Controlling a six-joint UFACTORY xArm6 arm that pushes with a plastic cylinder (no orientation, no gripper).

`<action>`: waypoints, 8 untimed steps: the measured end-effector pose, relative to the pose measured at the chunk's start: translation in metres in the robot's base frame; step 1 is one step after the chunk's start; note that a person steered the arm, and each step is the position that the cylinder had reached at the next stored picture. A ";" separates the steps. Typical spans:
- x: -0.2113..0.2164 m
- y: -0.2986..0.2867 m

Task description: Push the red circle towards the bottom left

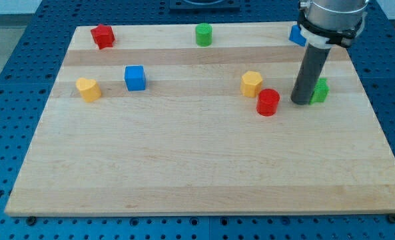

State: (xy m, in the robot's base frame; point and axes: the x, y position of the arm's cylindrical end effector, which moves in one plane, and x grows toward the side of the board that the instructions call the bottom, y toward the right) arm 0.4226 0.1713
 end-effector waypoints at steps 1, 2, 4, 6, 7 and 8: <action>0.000 0.000; 0.000 0.009; 0.000 0.028; 0.000 0.023; 0.000 -0.004; 0.000 -0.035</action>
State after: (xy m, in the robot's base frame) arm 0.4226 0.1364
